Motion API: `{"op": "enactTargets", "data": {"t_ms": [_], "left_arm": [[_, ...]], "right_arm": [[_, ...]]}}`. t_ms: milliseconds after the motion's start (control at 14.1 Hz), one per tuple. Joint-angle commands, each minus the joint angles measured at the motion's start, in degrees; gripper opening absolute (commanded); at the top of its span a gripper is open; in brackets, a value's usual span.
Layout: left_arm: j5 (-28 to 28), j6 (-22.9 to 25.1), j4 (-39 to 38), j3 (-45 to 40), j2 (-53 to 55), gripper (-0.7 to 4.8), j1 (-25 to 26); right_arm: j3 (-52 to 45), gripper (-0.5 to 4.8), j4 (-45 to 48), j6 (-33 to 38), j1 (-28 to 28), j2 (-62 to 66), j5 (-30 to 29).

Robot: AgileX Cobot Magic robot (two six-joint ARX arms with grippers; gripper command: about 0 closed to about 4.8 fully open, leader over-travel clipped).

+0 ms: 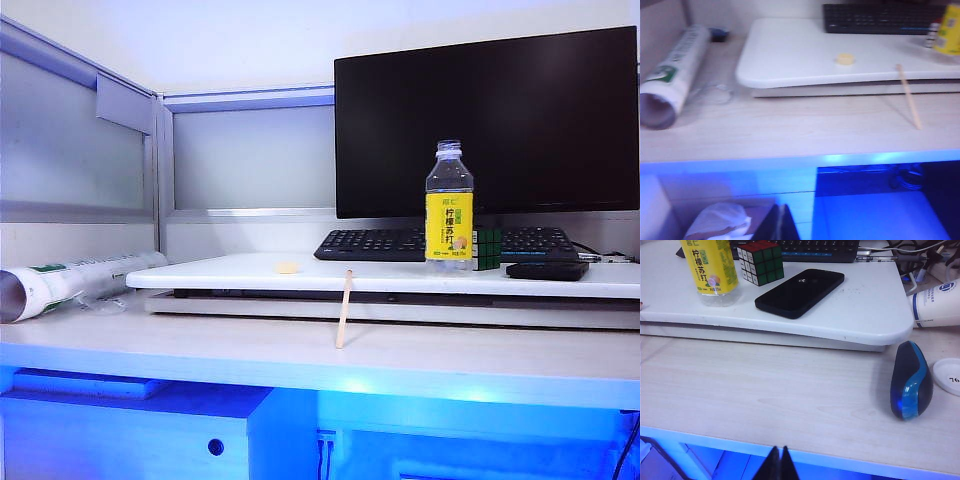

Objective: Grab a stick from the table and stick it in a plastic bottle.

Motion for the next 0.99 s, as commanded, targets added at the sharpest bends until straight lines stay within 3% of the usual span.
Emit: {"op": "enactTargets", "data": {"t_ms": [71, 142, 355, 568, 852, 923, 994], "left_arm": [[8.83, -0.24, -0.02, 0.11, 0.02, -0.05, 0.04], [13.07, -2.49, 0.02, 0.11, 0.02, -0.05, 0.04], [17.75, -3.89, 0.04, 0.13, 0.02, -0.05, 0.04], [20.52, -5.2, 0.04, 0.13, 0.02, -0.05, 0.02], [20.5, -7.17, 0.04, 0.13, 0.02, -0.05, 0.0], [20.5, -10.38, 0.04, 0.11, 0.02, -0.05, 0.02], [20.52, -10.64, 0.04, 0.13, 0.02, -0.05, 0.02]], "right_arm": [[0.55, -0.07, 2.34, 1.64, -0.02, 0.07, -6.91], [2.62, 1.26, 2.29, 5.6, 0.04, 0.22, -8.2], [6.34, 1.54, 2.43, 12.61, 0.35, 1.14, -11.87], [9.75, 2.81, 2.69, 16.83, 0.35, 6.36, -16.59], [16.59, 3.4, 8.74, 23.45, 0.35, 22.25, -25.31], [22.67, 4.44, 9.42, 25.75, 0.37, 34.12, -28.39], [23.96, 4.56, 9.55, 25.77, 0.35, 36.59, -29.2]]}}
